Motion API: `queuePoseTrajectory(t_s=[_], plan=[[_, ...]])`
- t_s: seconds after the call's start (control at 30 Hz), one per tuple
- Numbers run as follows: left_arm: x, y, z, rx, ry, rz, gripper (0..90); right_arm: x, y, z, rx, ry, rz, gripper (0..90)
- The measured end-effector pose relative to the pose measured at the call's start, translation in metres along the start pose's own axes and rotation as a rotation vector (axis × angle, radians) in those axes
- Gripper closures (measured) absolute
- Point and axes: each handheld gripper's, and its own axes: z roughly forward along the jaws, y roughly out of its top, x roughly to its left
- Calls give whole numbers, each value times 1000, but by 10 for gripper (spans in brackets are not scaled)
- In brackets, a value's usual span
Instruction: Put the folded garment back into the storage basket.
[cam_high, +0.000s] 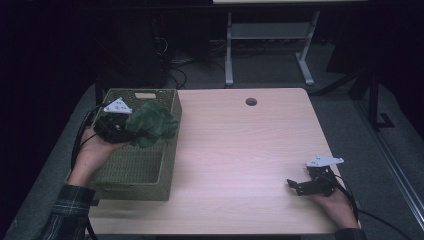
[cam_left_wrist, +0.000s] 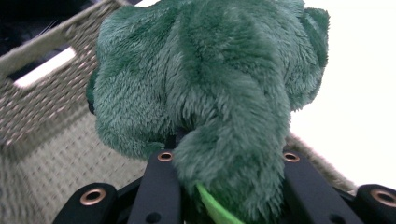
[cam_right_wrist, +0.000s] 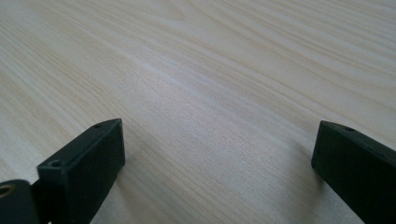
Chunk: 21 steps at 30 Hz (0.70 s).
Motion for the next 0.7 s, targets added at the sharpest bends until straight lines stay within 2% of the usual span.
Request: queuePoseTrajectory(t_s=[0.27,0.57,0.7], plan=[[16,-21,11,34,52,-68,726,0,0,0,0,0,0,24],[28,-41,23,63,82,-127,726,0,0,0,1,0,1,24],[32,-49,29,70,94,-141,726,0,0,0,1,0,2,24]])
